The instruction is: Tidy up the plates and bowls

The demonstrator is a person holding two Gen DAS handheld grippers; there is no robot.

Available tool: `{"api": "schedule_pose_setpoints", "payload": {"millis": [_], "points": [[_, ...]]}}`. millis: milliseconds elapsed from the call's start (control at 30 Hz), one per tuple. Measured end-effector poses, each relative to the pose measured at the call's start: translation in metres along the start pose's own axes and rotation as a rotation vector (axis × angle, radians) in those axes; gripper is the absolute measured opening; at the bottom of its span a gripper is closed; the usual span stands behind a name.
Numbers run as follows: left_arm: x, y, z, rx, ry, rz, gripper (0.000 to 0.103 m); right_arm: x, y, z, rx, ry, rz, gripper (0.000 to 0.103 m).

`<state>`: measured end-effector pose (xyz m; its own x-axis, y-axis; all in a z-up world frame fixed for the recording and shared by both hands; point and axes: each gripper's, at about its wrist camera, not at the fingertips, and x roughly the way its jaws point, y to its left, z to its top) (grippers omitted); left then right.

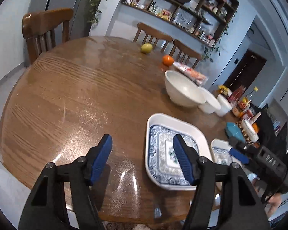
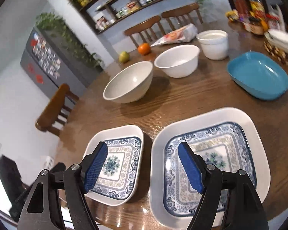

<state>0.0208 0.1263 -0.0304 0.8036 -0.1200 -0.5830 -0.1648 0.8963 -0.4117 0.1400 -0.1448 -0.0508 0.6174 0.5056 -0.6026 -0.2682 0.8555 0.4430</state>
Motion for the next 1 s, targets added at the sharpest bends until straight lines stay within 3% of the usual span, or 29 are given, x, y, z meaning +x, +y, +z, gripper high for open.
{"api": "schedule_pose_setpoints", "payload": {"millis": [167, 333, 700, 900, 1000], "points": [[0.008, 0.002, -0.002, 0.016, 0.039, -0.012, 0.06, 0.007, 0.007, -0.003, -0.02, 0.028, 0.044, 0.075], [0.029, 0.004, -0.004, 0.021, 0.111, -0.006, 0.056, 0.023, 0.01, -0.004, -0.039, 0.084, 0.029, 0.055], [0.048, 0.006, 0.0, 0.018, 0.163, -0.011, 0.052, 0.035, 0.017, -0.001, -0.044, 0.102, 0.003, 0.054], [0.05, 0.002, 0.0, 0.031, 0.171, -0.037, 0.052, 0.046, 0.027, -0.002, -0.074, 0.153, 0.008, 0.054], [0.051, 0.001, -0.001, 0.041, 0.178, -0.048, 0.044, 0.052, 0.03, -0.003, -0.088, 0.162, -0.026, 0.054]]}}
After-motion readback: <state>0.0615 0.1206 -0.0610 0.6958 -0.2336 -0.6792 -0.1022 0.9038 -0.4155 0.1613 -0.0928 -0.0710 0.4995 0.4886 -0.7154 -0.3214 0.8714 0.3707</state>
